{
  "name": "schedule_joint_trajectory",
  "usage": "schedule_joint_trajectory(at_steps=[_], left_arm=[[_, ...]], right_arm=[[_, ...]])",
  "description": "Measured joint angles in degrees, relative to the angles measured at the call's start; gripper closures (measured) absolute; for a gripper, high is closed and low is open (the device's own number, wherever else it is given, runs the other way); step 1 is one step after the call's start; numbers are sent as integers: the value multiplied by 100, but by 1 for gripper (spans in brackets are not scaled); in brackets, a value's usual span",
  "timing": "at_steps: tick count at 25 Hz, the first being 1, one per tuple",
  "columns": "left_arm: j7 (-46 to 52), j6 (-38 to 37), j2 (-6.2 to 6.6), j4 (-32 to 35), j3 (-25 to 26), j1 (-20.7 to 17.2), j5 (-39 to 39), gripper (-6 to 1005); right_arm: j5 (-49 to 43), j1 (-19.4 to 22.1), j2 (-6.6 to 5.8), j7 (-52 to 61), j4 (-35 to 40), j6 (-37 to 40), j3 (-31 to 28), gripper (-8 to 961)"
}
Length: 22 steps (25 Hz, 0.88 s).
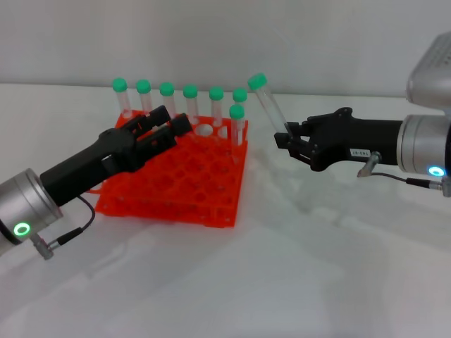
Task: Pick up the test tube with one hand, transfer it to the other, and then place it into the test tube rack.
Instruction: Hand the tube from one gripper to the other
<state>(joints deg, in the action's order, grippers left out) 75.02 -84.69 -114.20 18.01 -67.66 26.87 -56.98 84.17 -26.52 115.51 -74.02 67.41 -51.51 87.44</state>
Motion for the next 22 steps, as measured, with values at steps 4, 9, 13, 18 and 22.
schedule_joint_trajectory(at_steps=[4, 9, 13, 18, 22], left_arm=[[315, 72, 2, 9, 4, 87, 13, 213], [592, 153, 9, 12, -11, 244, -56, 213], [691, 260, 11, 14, -30, 375, -224, 213], [702, 356, -25, 17, -33, 530, -452, 212], [685, 401, -58, 18, -31, 625, -603, 212]], right_arm=[[253, 101, 13, -476, -20, -19, 56, 752], [511, 177, 10, -865, 1, -41, 247, 752], [480, 131, 7, -912, 24, -29, 448, 753], [452, 62, -1, -874, 17, 5, 540, 753], [452, 21, -3, -851, -17, 10, 542, 753]])
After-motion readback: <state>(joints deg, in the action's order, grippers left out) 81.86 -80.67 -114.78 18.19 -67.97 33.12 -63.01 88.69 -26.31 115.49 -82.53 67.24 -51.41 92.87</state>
